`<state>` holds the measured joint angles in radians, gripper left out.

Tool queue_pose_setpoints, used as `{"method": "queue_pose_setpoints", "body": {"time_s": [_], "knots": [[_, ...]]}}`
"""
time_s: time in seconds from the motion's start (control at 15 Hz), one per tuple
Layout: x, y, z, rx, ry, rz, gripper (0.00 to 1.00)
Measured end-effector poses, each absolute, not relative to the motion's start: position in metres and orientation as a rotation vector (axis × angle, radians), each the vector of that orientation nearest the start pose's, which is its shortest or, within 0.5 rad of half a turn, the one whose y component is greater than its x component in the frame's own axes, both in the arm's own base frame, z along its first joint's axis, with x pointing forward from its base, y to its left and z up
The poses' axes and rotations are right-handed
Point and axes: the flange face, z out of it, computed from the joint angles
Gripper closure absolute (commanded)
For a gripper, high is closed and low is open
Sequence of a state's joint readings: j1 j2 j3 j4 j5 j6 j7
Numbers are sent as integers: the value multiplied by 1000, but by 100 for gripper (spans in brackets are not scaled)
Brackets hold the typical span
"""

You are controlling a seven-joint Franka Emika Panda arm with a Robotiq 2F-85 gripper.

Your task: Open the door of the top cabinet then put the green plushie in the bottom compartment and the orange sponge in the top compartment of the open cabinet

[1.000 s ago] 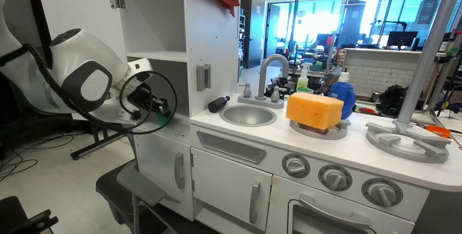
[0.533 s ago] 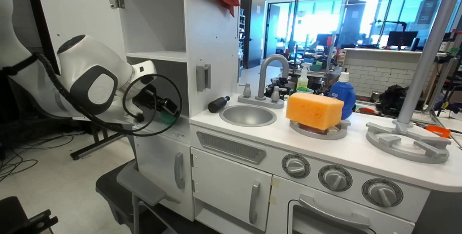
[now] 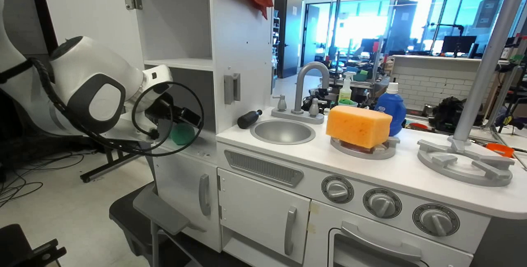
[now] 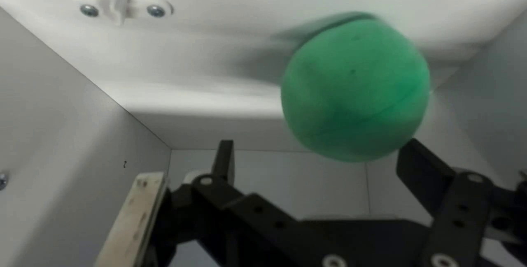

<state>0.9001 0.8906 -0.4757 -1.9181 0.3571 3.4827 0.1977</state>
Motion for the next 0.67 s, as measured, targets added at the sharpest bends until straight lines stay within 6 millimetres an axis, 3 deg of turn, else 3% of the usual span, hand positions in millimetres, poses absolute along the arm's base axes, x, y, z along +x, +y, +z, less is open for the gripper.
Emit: {"method": "queue_pose_setpoints", "body": {"time_s": [0.4, 0.67], "knots": [[541, 247, 196, -2897, -252, -1165, 0], [512, 210, 232, -2984, -324, -951, 0]]}}
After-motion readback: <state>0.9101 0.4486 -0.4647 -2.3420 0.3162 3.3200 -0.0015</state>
